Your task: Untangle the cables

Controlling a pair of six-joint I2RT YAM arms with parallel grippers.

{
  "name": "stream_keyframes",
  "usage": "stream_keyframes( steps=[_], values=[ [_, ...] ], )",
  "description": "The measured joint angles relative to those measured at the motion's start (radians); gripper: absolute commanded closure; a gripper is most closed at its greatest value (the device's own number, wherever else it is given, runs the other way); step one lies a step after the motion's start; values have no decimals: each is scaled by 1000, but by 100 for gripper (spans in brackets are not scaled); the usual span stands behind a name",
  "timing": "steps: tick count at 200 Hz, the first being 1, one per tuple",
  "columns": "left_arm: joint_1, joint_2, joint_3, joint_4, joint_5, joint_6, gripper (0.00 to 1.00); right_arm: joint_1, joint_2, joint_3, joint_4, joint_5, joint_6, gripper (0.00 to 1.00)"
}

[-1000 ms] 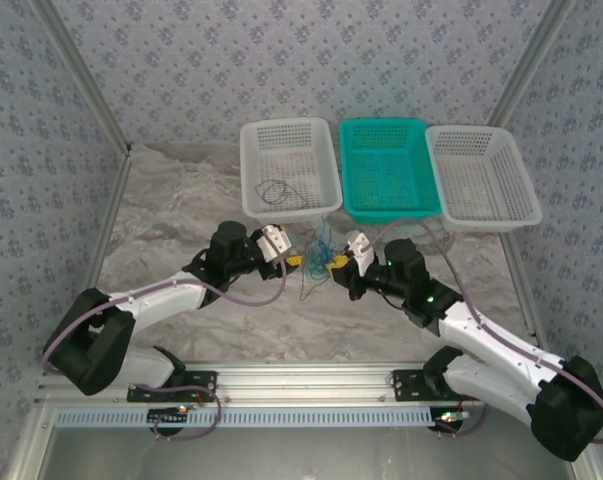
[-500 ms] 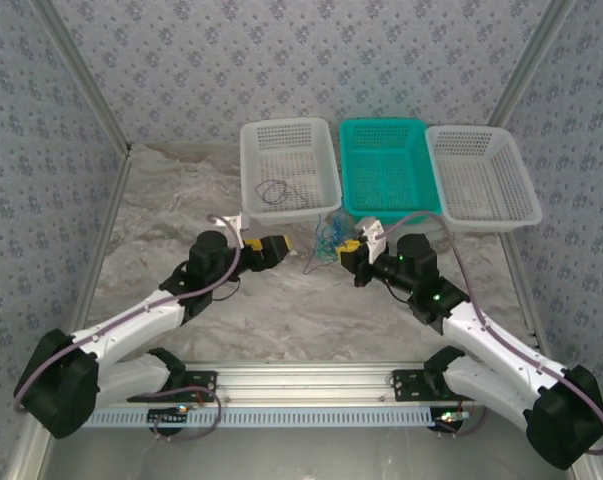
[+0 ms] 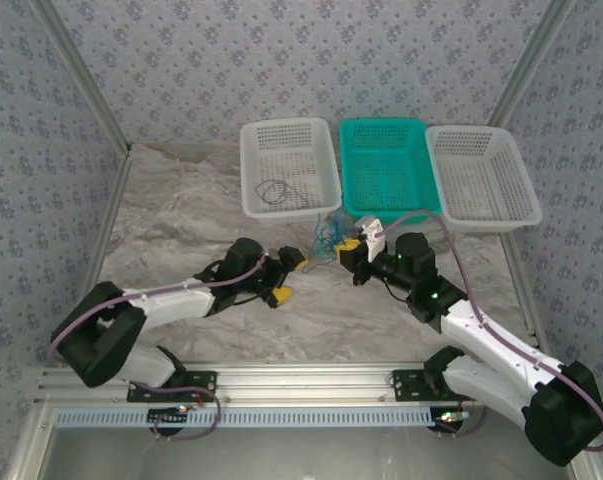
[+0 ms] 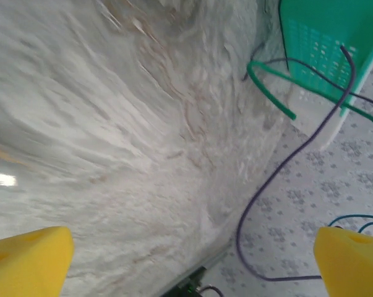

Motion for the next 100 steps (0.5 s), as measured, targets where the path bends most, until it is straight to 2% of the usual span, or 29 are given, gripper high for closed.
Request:
stream_keyframes(
  steps=[11, 28, 41, 56, 74, 100],
  values=[
    [-11, 27, 16, 56, 2, -42, 14, 0, 0, 0, 0, 0, 3, 100],
    [-18, 73, 29, 164, 9, -100, 38, 0, 0, 0, 2, 0, 6, 100],
    [-18, 120, 30, 249, 12, -148, 63, 0, 0, 0, 5, 0, 10, 100],
    [-18, 180, 30, 338, 11, -201, 100, 0, 0, 0, 7, 0, 15, 100],
    [-18, 221, 28, 417, 6, -227, 100, 0, 0, -1, 8, 8, 21, 100],
    [-8, 183, 23, 447, -16, -199, 100, 0, -3, -31, 38, 67, 66, 100]
  ],
)
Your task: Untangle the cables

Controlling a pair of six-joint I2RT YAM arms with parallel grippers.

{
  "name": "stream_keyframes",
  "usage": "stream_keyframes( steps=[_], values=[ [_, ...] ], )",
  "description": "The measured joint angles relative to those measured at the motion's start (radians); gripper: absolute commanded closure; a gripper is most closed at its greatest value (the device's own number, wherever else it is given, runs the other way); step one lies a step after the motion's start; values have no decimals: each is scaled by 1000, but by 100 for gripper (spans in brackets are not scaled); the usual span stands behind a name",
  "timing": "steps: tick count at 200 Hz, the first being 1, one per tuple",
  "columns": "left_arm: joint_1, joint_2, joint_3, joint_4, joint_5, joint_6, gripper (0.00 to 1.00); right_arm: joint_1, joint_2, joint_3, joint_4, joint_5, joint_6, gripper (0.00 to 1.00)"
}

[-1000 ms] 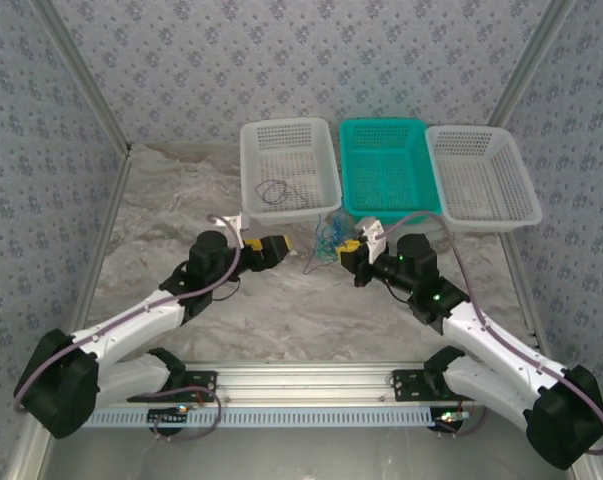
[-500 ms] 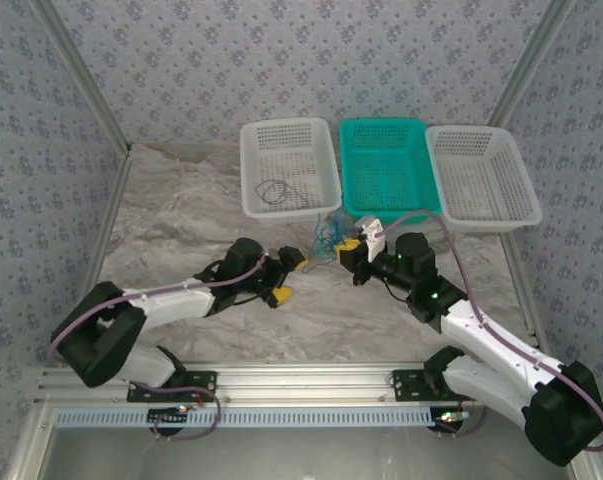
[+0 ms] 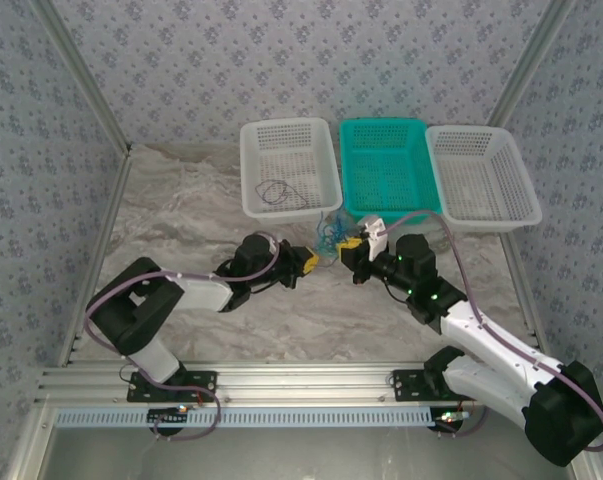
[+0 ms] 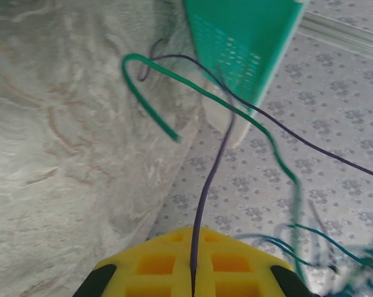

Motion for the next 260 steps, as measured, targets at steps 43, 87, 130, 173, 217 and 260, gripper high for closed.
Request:
stream_keyframes(
  steps=[43, 87, 130, 173, 217, 260],
  values=[
    [116, -358, 43, -298, -22, 256, 100, 13, 15, -190, 69, 158, 272, 78],
    [111, -486, 246, -558, -62, 546, 100, 92, 134, -153, -79, 161, 396, 49],
    [76, -463, 252, -716, -87, 672, 100, 137, -18, -119, -36, 154, 296, 23],
    [70, -463, 252, -811, -124, 747, 100, 189, 56, -90, 156, 71, 76, 19],
    [50, -463, 246, -848, -151, 780, 100, 188, 261, -66, 244, 36, 29, 20],
    [42, -463, 224, -863, -167, 795, 100, 239, 441, -31, 369, -17, 48, 20]
  ],
)
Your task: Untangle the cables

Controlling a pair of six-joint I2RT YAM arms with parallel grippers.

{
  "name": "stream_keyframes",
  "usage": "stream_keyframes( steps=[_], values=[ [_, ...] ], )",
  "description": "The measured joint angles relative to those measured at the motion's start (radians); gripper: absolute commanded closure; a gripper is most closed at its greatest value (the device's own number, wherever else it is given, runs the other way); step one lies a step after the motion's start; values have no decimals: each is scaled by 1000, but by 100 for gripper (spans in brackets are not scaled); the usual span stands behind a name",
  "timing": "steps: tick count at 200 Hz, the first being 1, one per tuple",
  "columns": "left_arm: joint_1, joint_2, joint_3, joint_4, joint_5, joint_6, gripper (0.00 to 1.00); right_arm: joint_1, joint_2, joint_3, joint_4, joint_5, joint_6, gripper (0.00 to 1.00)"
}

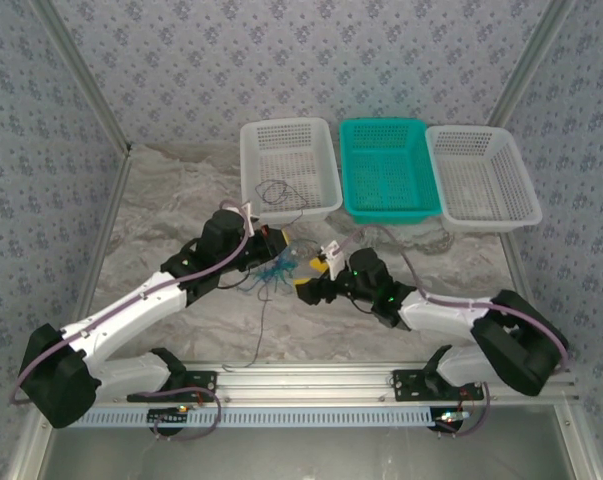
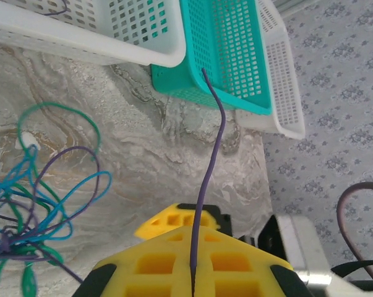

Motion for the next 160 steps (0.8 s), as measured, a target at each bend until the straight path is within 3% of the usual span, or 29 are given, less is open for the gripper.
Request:
stream_keyframes(
  steps=[49, 84, 131, 160],
  values=[
    [0, -20, 0, -19, -9, 18, 100, 19, 150, 39, 87, -24, -27, 27],
    [0, -48, -1, -34, -9, 29, 100, 19, 220, 89, 34, -14, -219, 37],
    [0, -69, -1, -31, 26, 56, 100, -1, 318, 158, 33, -87, -352, 31],
    [0, -72, 0, -55, 40, 99, 100, -24, 315, 121, 134, -119, -309, 24]
  ],
)
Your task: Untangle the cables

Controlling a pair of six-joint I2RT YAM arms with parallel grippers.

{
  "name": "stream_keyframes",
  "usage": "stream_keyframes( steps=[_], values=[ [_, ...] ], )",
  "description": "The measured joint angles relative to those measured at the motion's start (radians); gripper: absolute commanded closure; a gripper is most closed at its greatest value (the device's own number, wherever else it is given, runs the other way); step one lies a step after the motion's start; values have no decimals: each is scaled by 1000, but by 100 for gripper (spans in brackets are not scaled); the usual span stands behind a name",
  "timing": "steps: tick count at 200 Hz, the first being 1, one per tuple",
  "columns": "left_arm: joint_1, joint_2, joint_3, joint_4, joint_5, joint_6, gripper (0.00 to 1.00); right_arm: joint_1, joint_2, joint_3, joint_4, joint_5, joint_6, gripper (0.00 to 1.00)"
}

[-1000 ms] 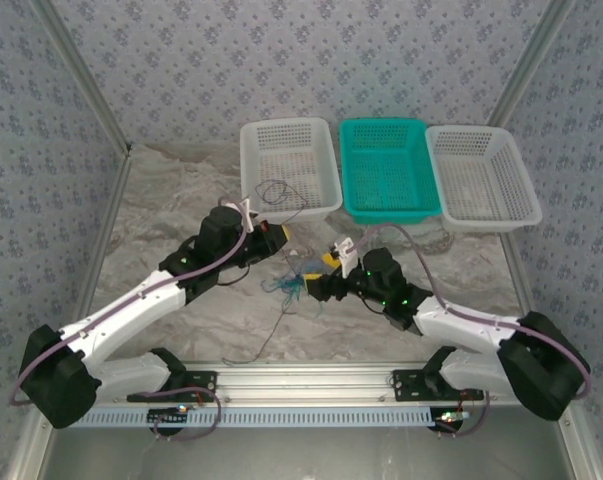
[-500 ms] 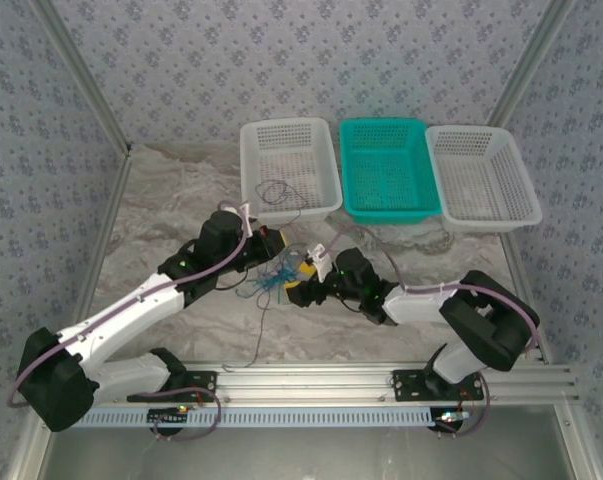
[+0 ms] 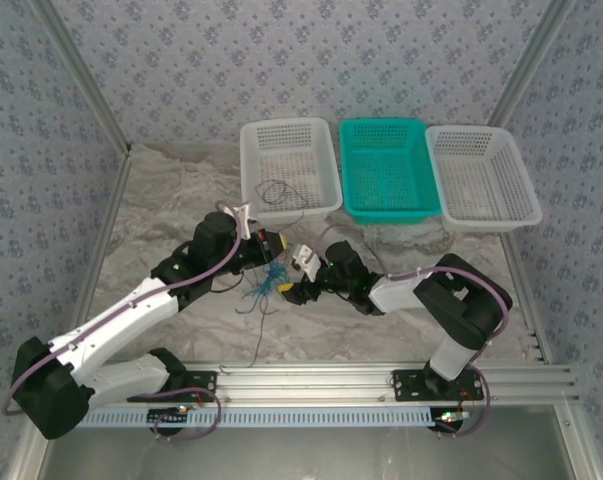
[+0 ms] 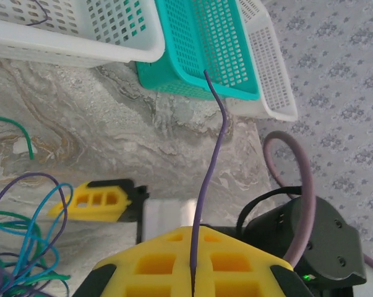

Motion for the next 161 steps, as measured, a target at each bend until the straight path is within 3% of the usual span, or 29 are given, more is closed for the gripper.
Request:
stream_keyframes(
  steps=[43, 51, 78, 111, 161],
  values=[
    [0, -23, 0, -41, -13, 43, 100, -61, -238, -112, -27, -31, 128, 19],
    [0, -22, 0, -43, -15, 48, 100, -63, -300, -126, -36, -39, 151, 13],
    [0, -2, -2, -43, -19, 53, 100, -100, -410, -133, -65, -64, 282, 13],
    [0, 13, -44, -27, -19, 47, 100, -172, -291, -83, -95, -125, 513, 15],
    [0, 6, -60, -23, -19, 39, 100, -165, -26, -8, -42, -214, 695, 19]
  ],
)
